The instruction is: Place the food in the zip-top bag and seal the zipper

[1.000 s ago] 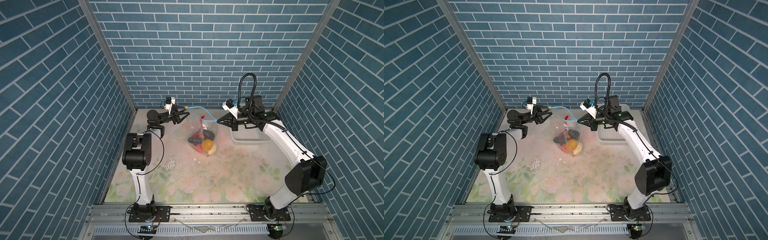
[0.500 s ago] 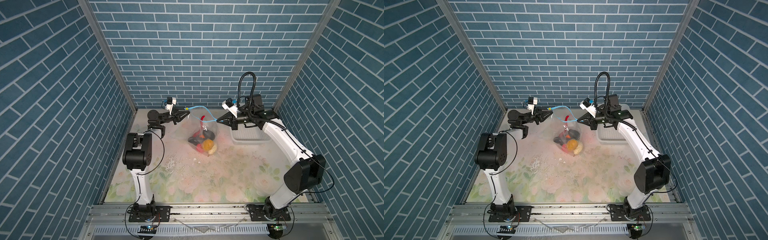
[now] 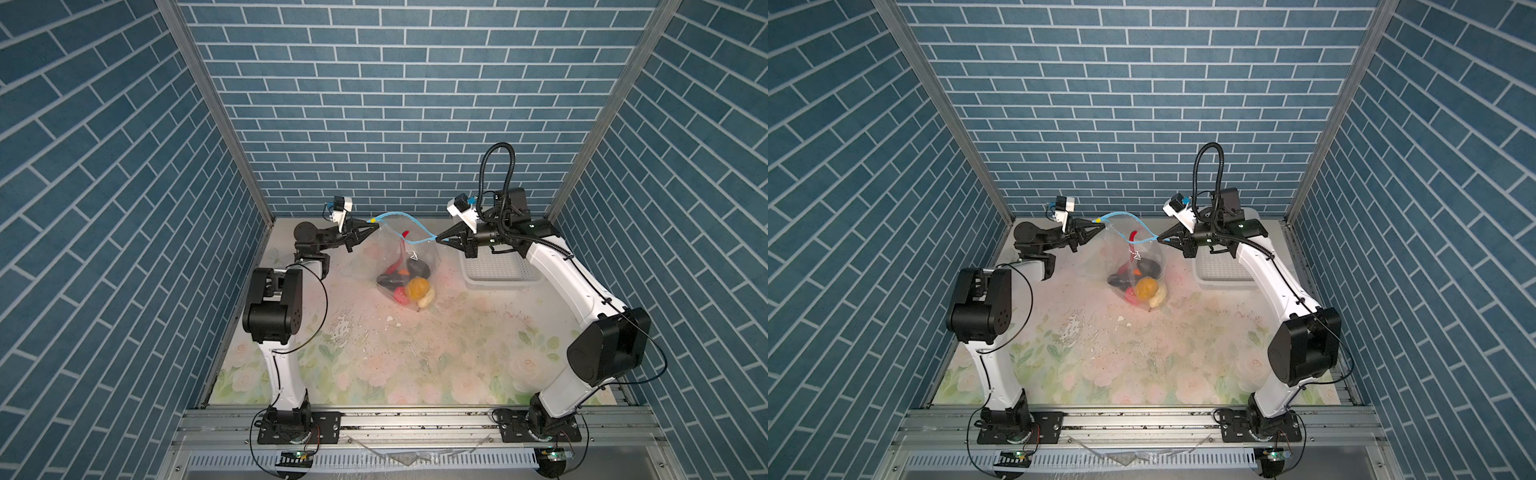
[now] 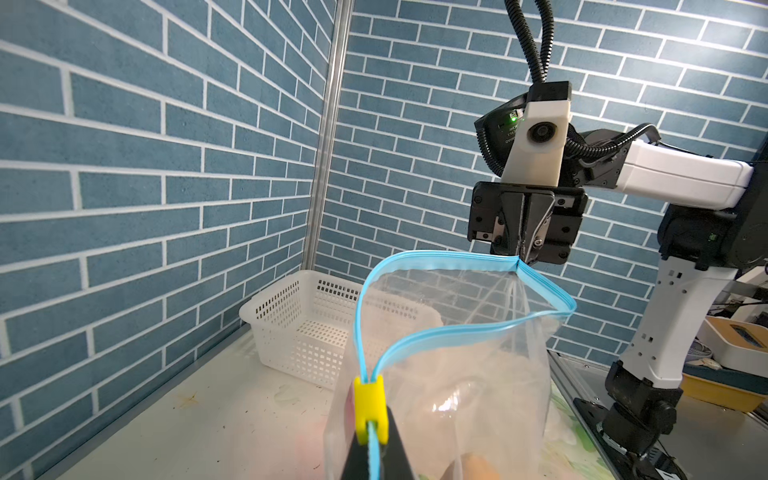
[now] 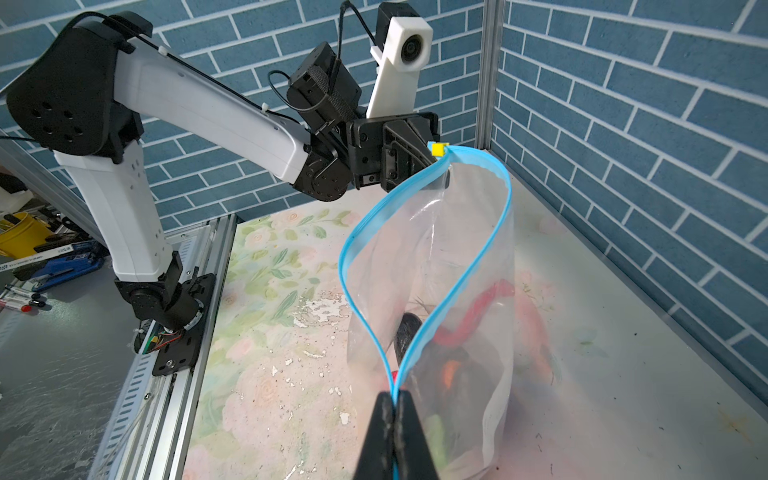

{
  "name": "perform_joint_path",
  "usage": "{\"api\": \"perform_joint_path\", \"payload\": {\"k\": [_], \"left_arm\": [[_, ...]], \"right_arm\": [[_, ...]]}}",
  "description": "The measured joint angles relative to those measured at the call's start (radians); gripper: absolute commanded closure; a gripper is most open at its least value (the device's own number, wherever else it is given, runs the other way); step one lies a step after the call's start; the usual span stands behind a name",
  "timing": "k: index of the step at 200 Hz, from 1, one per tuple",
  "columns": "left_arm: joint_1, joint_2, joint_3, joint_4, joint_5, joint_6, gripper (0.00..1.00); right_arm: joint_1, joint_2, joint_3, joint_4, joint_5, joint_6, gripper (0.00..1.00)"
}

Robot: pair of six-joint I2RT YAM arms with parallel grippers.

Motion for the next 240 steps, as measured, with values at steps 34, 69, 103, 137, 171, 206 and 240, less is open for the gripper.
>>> {"api": "perform_joint_path", "payload": {"k": [34,69,103,137,171,206,240], "left_arm": [[0.0,-0.006,-0.003,-0.001,0.007,-0.014,1.0],[0.0,-0.051,-0.034,-0.002,0.016,-0.035,1.0],[0.0,-0.134,-0.088,-0.018,0.016,-0.045,1.0],[0.0,-0.206,-0.165,-0.024,-0.004,-0.058,1.0],[0.0,-0.28,-0.256,-0.072,-0.022,-0.052,1.0],[0.0,-0.453,-0.326,-0.386,-0.055,0.12,1.0],[-0.051,-0.695,-0.297,-1.025,-0.2,0.559,1.0]], "right_arm": [[-0.008,0.0,0.0,0.003,0.003,0.023,1.0],[-0.013,0.0,0.0,0.021,0.026,0.051,1.0],[-0.016,-0.004,0.0,0.038,0.052,0.077,1.0],[-0.019,-0.006,0.008,0.037,0.071,0.1,1.0],[-0.028,-0.012,0.013,0.037,0.075,0.102,1.0],[-0.033,-0.019,0.013,0.029,0.069,0.101,1.0],[-0.033,-0.043,0.013,-0.006,0.059,0.093,1.0]]}}
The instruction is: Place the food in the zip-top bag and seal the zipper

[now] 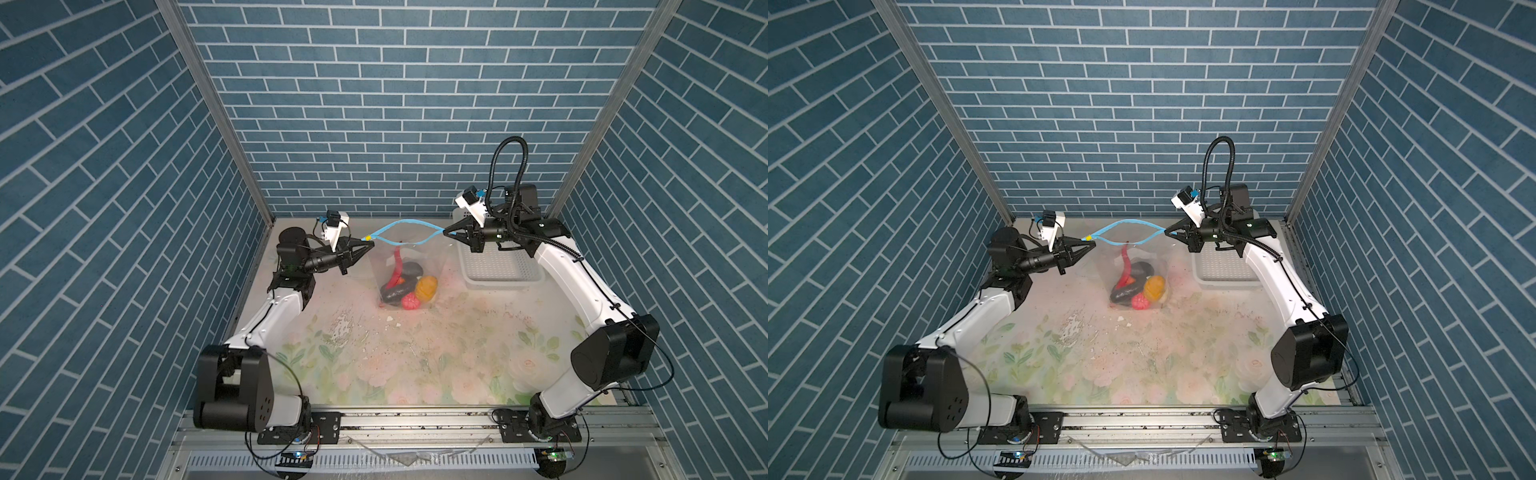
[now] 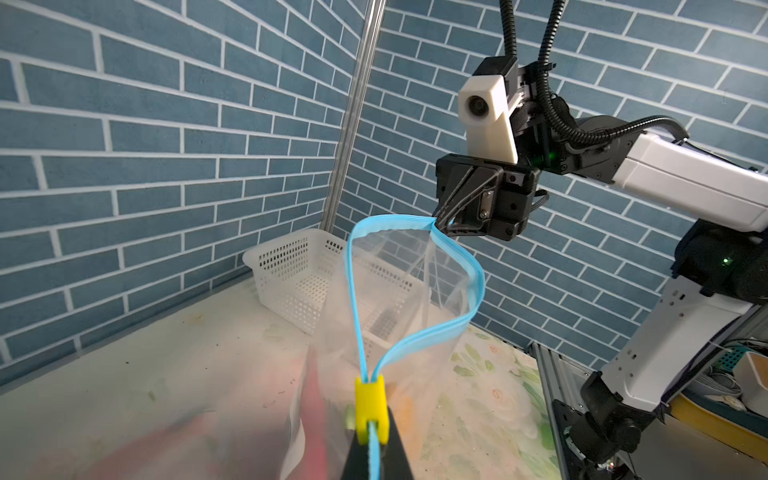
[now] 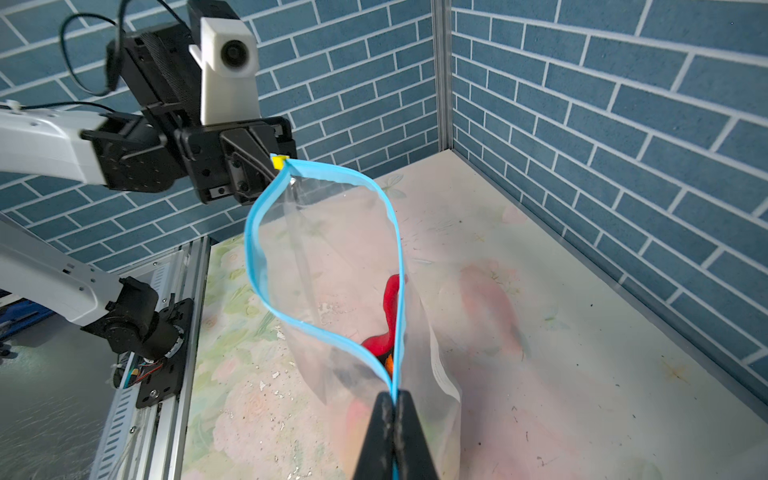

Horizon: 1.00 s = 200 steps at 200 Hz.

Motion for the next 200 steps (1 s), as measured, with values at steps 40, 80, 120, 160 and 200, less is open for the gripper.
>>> {"api": "perform_joint_path", "payload": {"k": [40,80,120,160,200], "left_arm": [[-0.034,-0.059,-0.009,-0.274,-0.056,0.188,1.0],[-0.058,-0.108,-0.039,-0.38,-0.086,0.261,1.0],[-0.064,-0.168,-0.06,-0.365,-0.103,0.264,1.0],[-0.077,-0.227,-0.123,-0.269,-0.108,0.204,1.0],[-0.082,-0.259,-0.154,-0.169,-0.108,0.151,1.0]], "right_arm": [[0.003,-0.04,-0.013,-0.009,-0.005,0.0,1.0],[0.007,-0.071,-0.04,-0.009,-0.005,0.0,1.0],[0.007,-0.071,-0.051,-0.004,-0.004,0.001,1.0],[0.007,-0.084,-0.119,0.034,-0.004,0.019,1.0],[0.003,-0.119,-0.189,0.051,0.002,0.032,1.0]]}}
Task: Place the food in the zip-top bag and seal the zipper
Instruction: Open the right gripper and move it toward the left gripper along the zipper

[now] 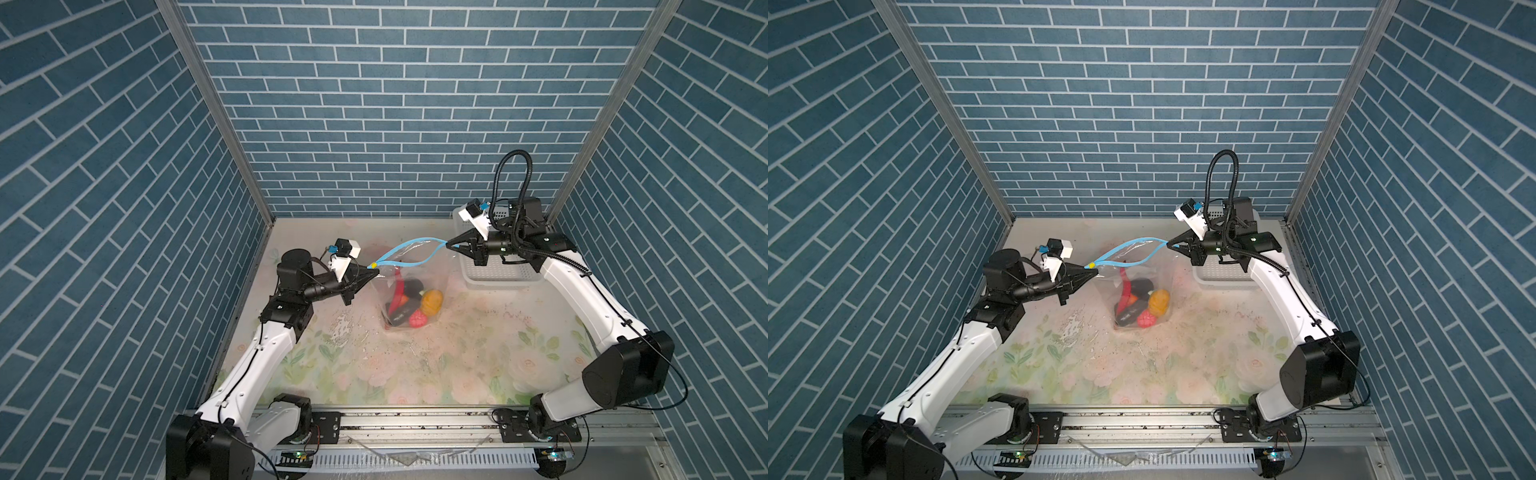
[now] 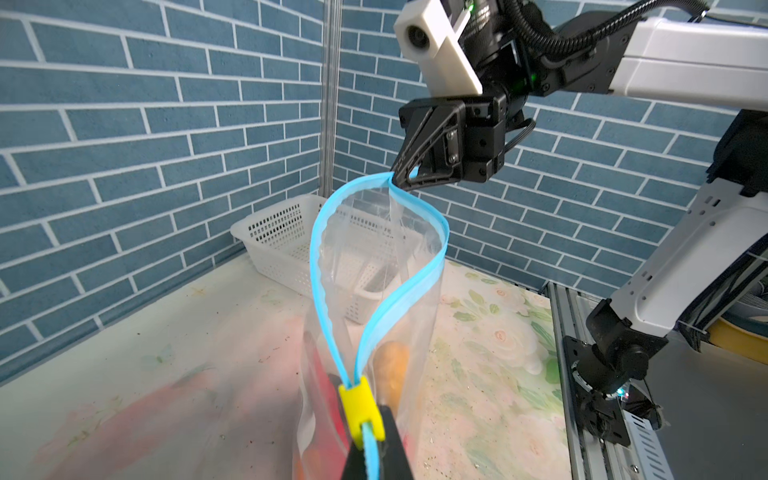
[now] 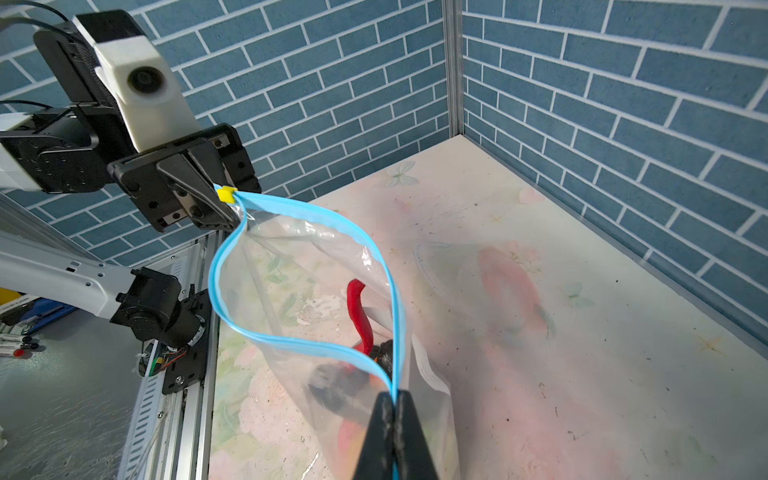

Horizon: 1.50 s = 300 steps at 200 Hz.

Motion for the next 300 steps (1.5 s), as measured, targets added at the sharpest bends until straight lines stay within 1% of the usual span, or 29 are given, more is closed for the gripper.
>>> {"api": "perform_joint_path", "payload": {"k": [44,50,63,70,77,92,107,118,133,151,168,195,222,252,277,300], "left_arm": [[-0.001,-0.004,-0.027,0.084,0.003,-0.038,1.0],[-0.003,-0.004,-0.027,0.088,0.005,-0.04,1.0],[-0.014,-0.004,-0.027,0.085,0.009,-0.038,1.0],[-0.024,-0.004,-0.022,0.07,0.012,-0.027,1.0],[-0.037,-0.003,-0.011,0.046,0.014,-0.011,1.0],[-0.067,0.0,0.022,-0.008,0.017,0.032,1.0],[-0.089,0.003,0.053,-0.062,0.025,0.076,1.0],[-0.099,0.005,0.069,-0.09,0.029,0.101,1.0],[-0.105,0.008,0.082,-0.118,0.031,0.126,1.0],[-0.111,0.009,0.095,-0.152,0.032,0.157,1.0],[-0.119,0.009,0.107,-0.182,0.031,0.188,1.0],[-0.126,0.009,0.116,-0.208,0.033,0.223,1.0],[-0.132,0.008,0.117,-0.218,0.034,0.244,1.0],[-0.137,0.008,0.118,-0.232,0.035,0.257,1.0],[-0.141,0.007,0.123,-0.245,0.033,0.271,1.0],[-0.143,0.005,0.123,-0.252,0.031,0.276,1.0]], "right_arm": [[-0.015,-0.023,-0.018,-0.012,0.009,-0.006,0.99],[-0.016,-0.025,-0.018,-0.02,0.009,-0.01,0.91],[-0.018,-0.029,-0.016,-0.057,0.0,-0.038,0.62],[-0.018,-0.03,-0.016,-0.08,-0.009,-0.062,0.49],[-0.018,-0.033,-0.014,-0.108,-0.017,-0.095,0.38],[-0.012,-0.049,-0.014,-0.164,-0.025,-0.175,0.22],[0.004,-0.083,-0.014,-0.196,-0.024,-0.241,0.13],[0.029,-0.116,-0.014,-0.21,-0.022,-0.298,0.09],[0.083,-0.146,0.014,-0.244,-0.017,-0.37,0.07],[0.153,-0.142,0.083,-0.281,-0.002,-0.443,0.07],[0.214,-0.109,0.156,-0.316,0.01,-0.507,0.09],[0.275,-0.023,0.256,-0.367,0.024,-0.579,0.13],[0.314,0.07,0.331,-0.409,0.035,-0.623,0.17],[0.351,0.17,0.429,-0.444,0.058,-0.645,0.21],[0.391,0.233,0.495,-0.482,0.078,-0.664,0.28],[0.411,0.256,0.51,-0.516,0.091,-0.671,0.35]]}}
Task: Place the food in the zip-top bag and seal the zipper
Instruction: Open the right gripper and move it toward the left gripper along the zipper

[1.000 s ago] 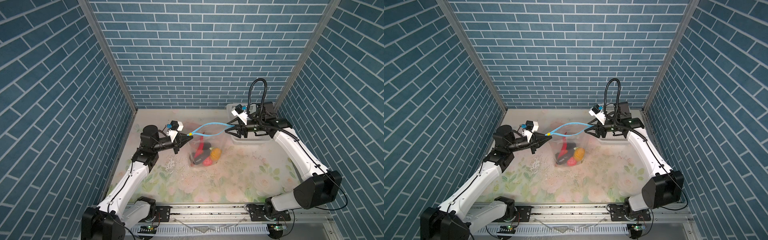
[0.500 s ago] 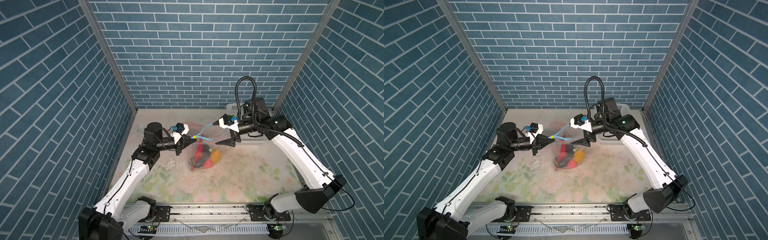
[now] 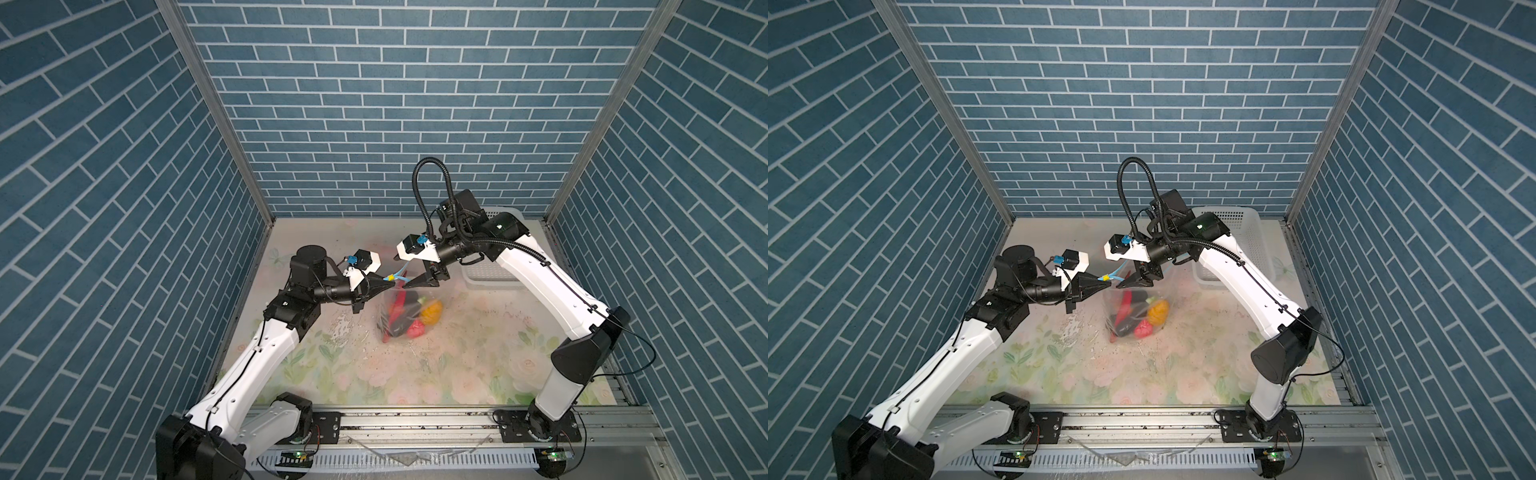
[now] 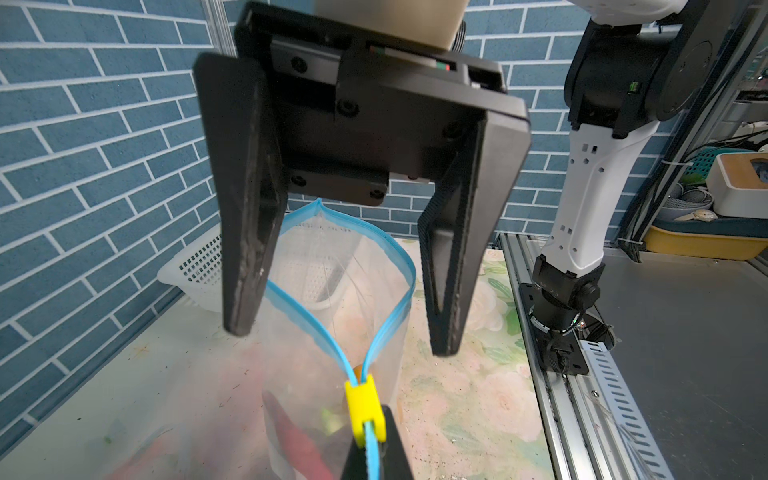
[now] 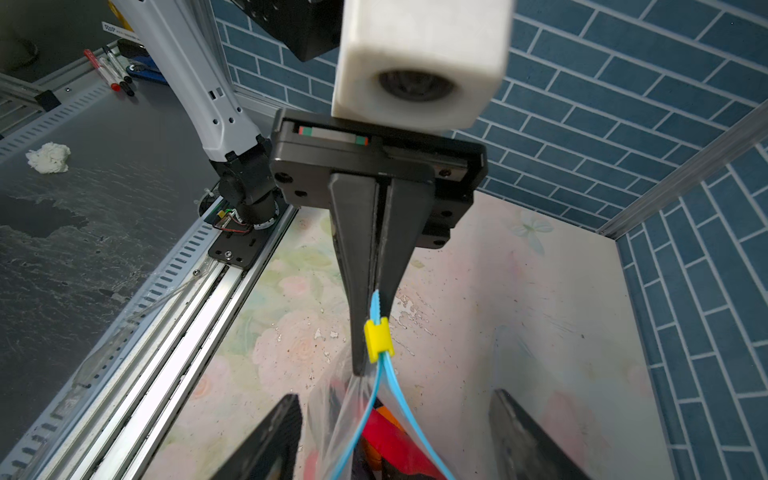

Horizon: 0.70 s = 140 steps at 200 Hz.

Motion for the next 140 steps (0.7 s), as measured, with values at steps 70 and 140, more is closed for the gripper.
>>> {"api": "perform_joint_path", "payload": {"k": [70,140], "left_arm": [[-0.006,0.0,0.005,-0.008,-0.006,0.0,1.0],[-0.01,-0.026,0.009,-0.045,-0.036,0.026,0.82]], "right_arm": [[0.006,0.028,0.058,-0.068,0.048,-0.022,0.85],[0.008,0.043,0.087,-0.096,0.082,-0.018,1.0]]}}
